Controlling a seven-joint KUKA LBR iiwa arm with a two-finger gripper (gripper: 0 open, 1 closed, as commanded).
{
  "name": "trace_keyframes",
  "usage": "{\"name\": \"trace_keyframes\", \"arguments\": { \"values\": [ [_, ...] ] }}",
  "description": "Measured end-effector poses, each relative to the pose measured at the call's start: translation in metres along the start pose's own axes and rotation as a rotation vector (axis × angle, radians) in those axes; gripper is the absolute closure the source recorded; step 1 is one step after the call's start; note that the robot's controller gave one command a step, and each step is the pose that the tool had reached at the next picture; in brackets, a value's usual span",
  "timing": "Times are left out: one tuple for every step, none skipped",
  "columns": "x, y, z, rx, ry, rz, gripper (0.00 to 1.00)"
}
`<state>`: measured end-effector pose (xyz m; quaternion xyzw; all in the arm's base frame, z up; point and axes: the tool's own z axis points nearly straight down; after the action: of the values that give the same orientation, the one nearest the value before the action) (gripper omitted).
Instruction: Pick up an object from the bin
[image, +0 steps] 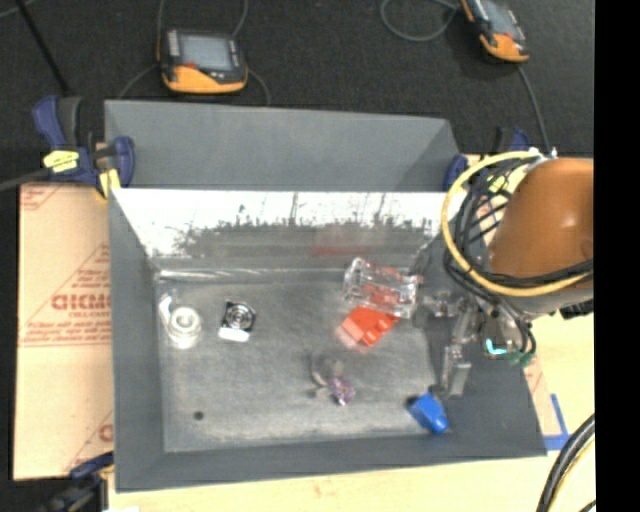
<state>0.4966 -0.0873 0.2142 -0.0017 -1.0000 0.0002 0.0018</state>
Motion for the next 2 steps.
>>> {"name": "trace_keyframes", "arguments": {
  "values": [
    [-0.081,0.037,0.106,-0.001,-0.006,-0.133,0.0],
    [-0.111,0.014,0.137,-0.003,-0.017,-0.091,0.0]
  ]
}}
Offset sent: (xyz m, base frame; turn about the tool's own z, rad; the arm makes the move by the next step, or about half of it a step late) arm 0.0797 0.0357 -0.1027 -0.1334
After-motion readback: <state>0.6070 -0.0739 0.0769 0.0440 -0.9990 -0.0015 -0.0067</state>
